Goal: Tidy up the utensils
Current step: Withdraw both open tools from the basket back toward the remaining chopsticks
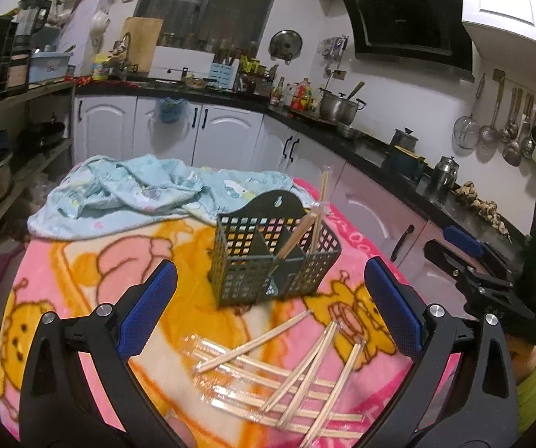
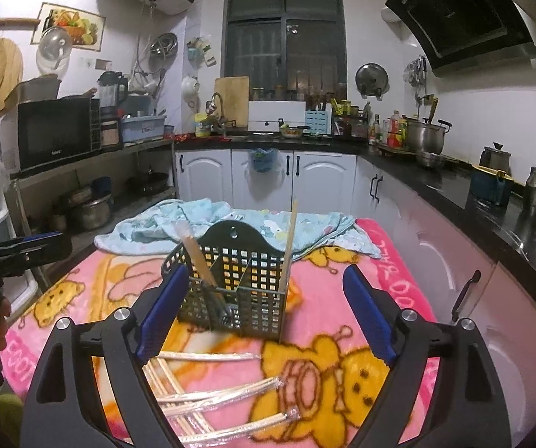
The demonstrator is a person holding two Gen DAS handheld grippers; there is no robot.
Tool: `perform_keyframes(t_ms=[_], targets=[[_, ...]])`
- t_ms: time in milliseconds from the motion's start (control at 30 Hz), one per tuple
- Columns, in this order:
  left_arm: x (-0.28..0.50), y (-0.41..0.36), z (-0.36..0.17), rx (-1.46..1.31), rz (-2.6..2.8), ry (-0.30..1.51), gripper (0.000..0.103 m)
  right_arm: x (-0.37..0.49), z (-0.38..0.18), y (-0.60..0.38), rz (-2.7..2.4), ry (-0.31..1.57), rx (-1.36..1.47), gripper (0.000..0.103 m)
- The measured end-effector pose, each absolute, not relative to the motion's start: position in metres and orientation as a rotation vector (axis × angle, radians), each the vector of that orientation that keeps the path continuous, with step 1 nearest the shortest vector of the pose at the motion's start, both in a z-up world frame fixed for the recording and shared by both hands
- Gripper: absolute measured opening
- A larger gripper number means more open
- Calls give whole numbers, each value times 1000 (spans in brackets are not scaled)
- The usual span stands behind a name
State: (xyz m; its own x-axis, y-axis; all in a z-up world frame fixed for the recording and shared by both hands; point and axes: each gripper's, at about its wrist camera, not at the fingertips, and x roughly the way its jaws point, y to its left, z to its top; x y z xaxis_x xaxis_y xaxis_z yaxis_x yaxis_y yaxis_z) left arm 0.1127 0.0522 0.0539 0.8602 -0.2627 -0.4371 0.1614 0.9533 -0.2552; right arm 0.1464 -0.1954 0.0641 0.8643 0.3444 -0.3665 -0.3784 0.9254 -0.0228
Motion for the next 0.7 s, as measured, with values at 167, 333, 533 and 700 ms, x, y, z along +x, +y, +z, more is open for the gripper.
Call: perform_keyframes(t_ms=[167,333,533,700], targets=[[104,60,45,-223,-204,508,92,142,57,-197,374,392,-101,83],[100,68,34,-240,-185,536,92,138,48,-198,375,420,-109,83],[96,80,21,-260,-162,570,92,133,37,-196,382,452,-132,83],[95,83,8,-267,-154,599,92,129,25,-192,385,482,-152,83]])
